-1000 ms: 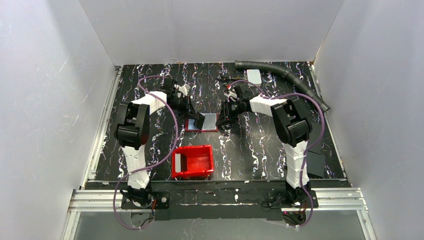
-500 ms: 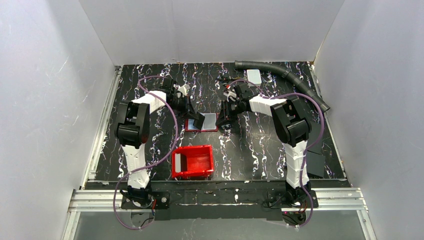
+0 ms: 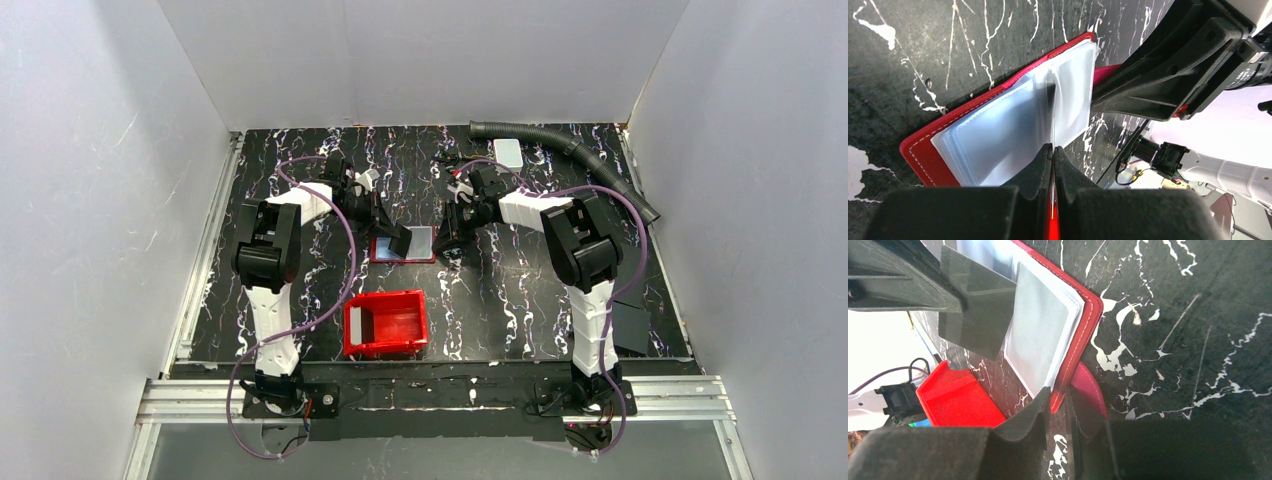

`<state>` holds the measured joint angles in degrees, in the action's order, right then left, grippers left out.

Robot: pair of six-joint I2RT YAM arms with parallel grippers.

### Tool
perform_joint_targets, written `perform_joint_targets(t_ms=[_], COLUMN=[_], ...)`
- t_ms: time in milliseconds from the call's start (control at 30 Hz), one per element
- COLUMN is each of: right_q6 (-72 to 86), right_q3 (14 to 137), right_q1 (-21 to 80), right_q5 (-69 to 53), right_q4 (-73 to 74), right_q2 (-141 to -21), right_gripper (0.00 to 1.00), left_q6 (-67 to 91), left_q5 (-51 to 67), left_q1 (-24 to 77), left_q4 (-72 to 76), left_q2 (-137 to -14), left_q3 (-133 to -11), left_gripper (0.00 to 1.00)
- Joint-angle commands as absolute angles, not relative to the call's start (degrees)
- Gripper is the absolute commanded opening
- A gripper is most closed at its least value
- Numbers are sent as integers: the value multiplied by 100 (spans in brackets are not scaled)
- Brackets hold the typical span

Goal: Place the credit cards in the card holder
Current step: Insert the credit card into the card holder.

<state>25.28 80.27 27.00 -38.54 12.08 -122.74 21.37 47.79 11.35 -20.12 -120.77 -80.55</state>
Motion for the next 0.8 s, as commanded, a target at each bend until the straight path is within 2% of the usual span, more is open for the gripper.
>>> perform_joint_targets(t_ms=[0, 433, 767], right_q6=[2441, 2479, 2426], right_q3=[8235, 8255, 8314], right_q1=[2681, 2678, 2681], right_q5=[-3845, -3865, -3893], right_q4=[1209, 1167, 1228], right_q2=[-12391, -12375, -12426], right_gripper=[25, 24, 25], left_q6=[2339, 2913, 1481], left_q5=[5052, 5115, 4453], left_q1=[1125, 1116, 1101], left_q4=[-1737, -770, -2353], left_q2=[-12127, -12180, -12201], left_q3=[-8062, -7673, -8321], left_gripper=[0, 0, 0])
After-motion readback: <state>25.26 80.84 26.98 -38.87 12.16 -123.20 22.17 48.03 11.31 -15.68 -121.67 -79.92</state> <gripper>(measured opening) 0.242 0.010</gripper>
